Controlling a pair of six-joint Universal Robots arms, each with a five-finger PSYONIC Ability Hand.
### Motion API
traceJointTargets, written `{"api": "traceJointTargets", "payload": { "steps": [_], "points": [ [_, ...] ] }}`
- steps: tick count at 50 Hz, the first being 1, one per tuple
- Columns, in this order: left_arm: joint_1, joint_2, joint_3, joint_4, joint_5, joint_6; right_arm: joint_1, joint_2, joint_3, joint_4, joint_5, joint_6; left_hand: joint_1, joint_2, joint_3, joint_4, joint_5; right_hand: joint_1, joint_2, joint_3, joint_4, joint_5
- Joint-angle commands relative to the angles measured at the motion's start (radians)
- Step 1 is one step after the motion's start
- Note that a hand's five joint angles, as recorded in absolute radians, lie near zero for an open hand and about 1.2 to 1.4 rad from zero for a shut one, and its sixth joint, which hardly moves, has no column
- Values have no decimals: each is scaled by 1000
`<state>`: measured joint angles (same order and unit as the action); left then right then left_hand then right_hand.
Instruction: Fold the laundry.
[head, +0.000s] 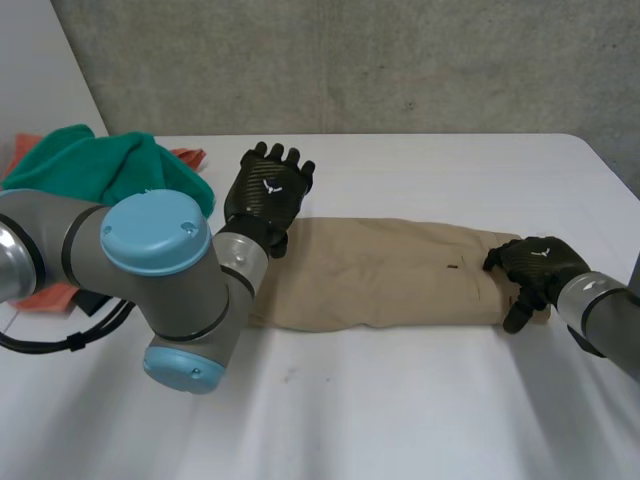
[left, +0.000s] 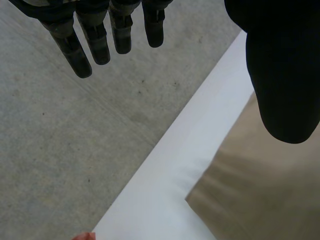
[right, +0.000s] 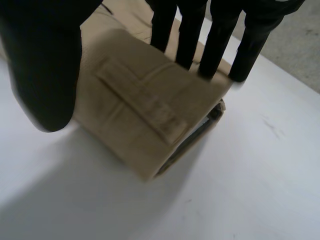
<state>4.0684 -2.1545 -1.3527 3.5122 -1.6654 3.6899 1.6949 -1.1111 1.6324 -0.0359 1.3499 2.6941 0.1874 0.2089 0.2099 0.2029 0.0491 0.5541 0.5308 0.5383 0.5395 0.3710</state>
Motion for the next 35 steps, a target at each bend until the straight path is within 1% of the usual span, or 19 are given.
{"api": "traceJointTargets", "payload": {
  "steps": [1,2,5,6,10,13,15,16,17,20,21,23,24,28,31,32,33,34,35],
  "points": [
    [-2,-7,4,1,-5,2,-6,83,-2,-124,61,-14,-13,-34,-35,-28,-49,842,865,858,857,851],
    [-3,-7,3,-1,-7,2,-12,71,4,-127,98,-34,-13,-34,-35,-28,-49,842,865,858,857,851],
    [-3,1,-11,-1,-8,2,-24,19,17,-113,126,-94,-13,-34,-35,-28,-49,842,865,858,857,851],
    [-2,7,-14,-1,-8,2,-56,-40,32,-105,135,-162,-13,-34,-35,-28,-49,842,865,858,857,851],
    [1,37,-34,-2,-8,2,-138,-98,50,-85,141,-360,-13,-34,-35,-28,-49,842,865,858,857,851],
    [4,65,-52,-1,-7,1,-143,-99,31,-93,155,-529,-13,-34,-35,-28,-49,842,865,858,857,851],
    [6,76,-62,-1,-5,-1,-118,-98,18,-99,150,-591,-13,-34,-35,-28,-49,842,865,858,857,851],
    [6,77,-63,-1,-7,-2,-91,-96,6,-104,149,-615,-13,-34,-35,-28,-49,842,865,858,857,851],
    [7,77,-65,-1,-7,-4,4,-95,-26,-125,144,-634,-13,-34,-35,-28,-49,842,865,858,857,851],
    [9,85,-72,-2,-11,-14,124,-92,-69,-162,135,-634,-13,-34,-35,-28,-49,842,865,858,857,851],
    [10,88,-75,-2,-11,-21,208,-75,-86,-194,112,-637,-13,-34,-35,-28,-49,842,865,858,857,851],
    [14,100,-88,-2,-11,-36,267,-43,-91,-214,82,-649,-13,-34,-35,-28,-49,842,865,858,857,851],
    [14,102,-91,-4,-11,-40,329,-8,-92,-225,36,-655,-13,-34,-35,-28,-49,842,865,858,857,851],
    [15,120,-103,-7,-11,-62,469,77,-95,-220,-81,-716,-13,-34,-35,-28,-49,842,865,858,857,851],
    [17,128,-106,-6,-11,-68,525,135,-106,-213,-124,-776,-13,-34,-35,-28,-49,842,865,858,857,851],
    [17,128,-105,-4,-10,-68,535,161,-117,-211,-126,-807,-13,-34,-35,-28,-49,271,294,286,285,279],
    [17,130,-100,-2,-10,-68,532,168,-126,-211,-117,-816,-13,-34,-35,-28,-49,-122,-98,-106,-107,-113],
    [17,130,-95,-1,-10,-68,531,165,-131,-207,-110,-816,-13,-34,-35,-28,-49,-380,-356,-364,-365,-371],
    [18,130,-91,-1,-10,-68,532,160,-132,-207,-103,-809,-13,-34,-35,-28,-49,-380,-356,-364,-365,-371]
  ]
}}
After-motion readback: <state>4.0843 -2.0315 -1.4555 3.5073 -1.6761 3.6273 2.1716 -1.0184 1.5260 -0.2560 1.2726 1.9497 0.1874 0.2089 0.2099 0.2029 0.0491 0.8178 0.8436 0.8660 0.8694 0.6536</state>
